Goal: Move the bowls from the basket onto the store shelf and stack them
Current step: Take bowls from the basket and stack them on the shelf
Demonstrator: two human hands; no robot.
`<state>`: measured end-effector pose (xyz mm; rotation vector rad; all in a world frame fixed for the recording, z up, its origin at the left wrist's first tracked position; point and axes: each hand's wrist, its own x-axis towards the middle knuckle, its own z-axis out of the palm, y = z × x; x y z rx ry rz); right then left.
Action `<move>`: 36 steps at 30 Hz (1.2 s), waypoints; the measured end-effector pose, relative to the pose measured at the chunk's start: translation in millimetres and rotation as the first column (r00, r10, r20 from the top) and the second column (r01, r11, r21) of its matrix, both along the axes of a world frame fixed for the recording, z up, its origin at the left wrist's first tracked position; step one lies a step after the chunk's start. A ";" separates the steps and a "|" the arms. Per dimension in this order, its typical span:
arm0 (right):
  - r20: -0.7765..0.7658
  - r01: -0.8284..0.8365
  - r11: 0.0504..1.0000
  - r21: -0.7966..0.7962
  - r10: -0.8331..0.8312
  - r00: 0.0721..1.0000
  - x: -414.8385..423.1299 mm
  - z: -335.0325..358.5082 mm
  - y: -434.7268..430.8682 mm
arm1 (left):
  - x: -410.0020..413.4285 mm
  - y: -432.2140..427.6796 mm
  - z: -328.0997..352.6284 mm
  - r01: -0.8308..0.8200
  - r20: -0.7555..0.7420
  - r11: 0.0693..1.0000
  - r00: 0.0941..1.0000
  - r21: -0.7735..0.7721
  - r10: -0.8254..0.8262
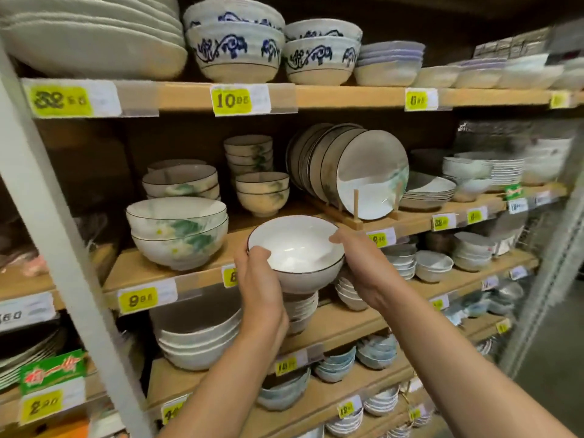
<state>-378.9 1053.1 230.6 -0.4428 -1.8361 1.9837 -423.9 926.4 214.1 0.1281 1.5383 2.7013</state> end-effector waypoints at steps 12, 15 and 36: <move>-0.031 -0.199 0.926 -0.320 0.200 0.979 -100.7 36.0 62.4 | -91.7 35.7 49.5 0.086 0.040 0.993 0.996 -0.076 -0.084; -0.028 -0.290 0.894 -0.341 0.299 0.954 -119.3 36.3 74.3 | -104.2 40.4 53.3 0.096 0.072 0.991 0.993 -0.098 -0.090; -0.026 -0.309 0.951 -0.015 0.308 0.951 -150.7 41.9 68.4 | -145.4 63.5 70.3 -0.184 0.008 0.980 0.983 -0.079 0.185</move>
